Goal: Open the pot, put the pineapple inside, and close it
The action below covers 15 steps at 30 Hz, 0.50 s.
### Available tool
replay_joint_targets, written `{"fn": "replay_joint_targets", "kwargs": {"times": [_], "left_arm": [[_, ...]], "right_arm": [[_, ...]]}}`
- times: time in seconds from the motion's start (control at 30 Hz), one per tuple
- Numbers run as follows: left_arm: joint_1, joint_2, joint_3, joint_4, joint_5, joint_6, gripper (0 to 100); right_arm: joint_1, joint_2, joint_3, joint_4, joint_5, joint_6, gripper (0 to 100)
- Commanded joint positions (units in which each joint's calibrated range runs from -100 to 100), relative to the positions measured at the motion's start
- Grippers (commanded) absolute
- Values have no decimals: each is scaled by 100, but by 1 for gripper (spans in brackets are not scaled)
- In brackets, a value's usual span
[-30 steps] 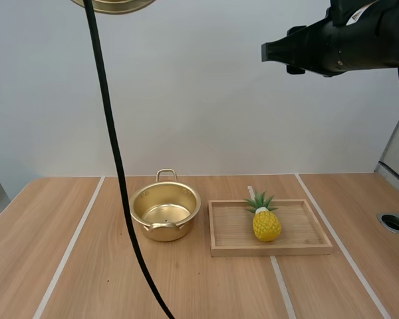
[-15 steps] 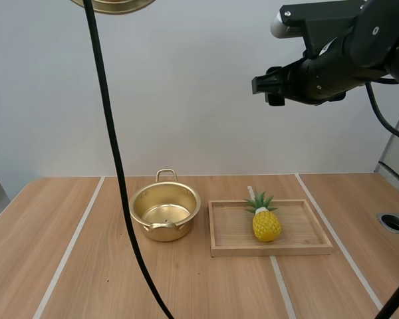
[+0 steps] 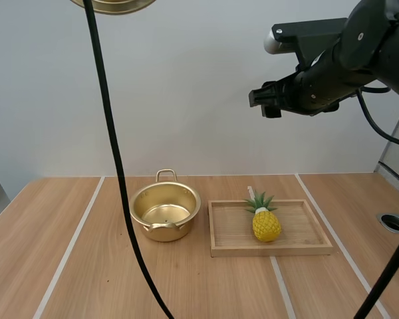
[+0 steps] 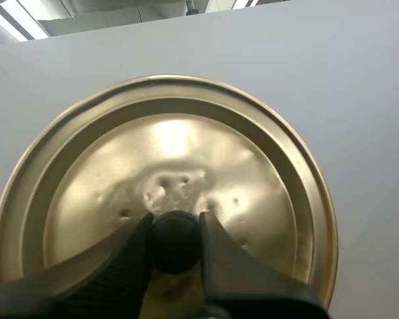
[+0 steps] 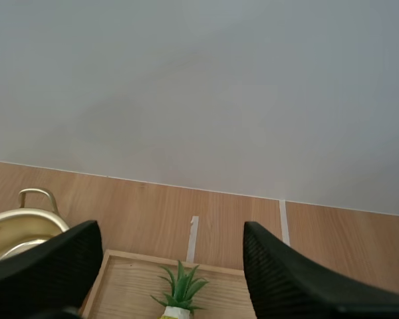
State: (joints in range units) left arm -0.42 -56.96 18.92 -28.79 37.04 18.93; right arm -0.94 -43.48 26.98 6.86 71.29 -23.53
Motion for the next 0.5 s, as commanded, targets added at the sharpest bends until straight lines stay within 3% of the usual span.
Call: {"fn": "replay_joint_targets", "kwargs": {"times": [0.0,0.47], "left_arm": [[-18,-30,-25,-52,-120,-54,0],[-18,-30,-25,-52,-120,-54,0]], "right_arm": [[-29,55,20,11,112,-82,100],[-29,174,1987,105,-413,-410,99]]}}
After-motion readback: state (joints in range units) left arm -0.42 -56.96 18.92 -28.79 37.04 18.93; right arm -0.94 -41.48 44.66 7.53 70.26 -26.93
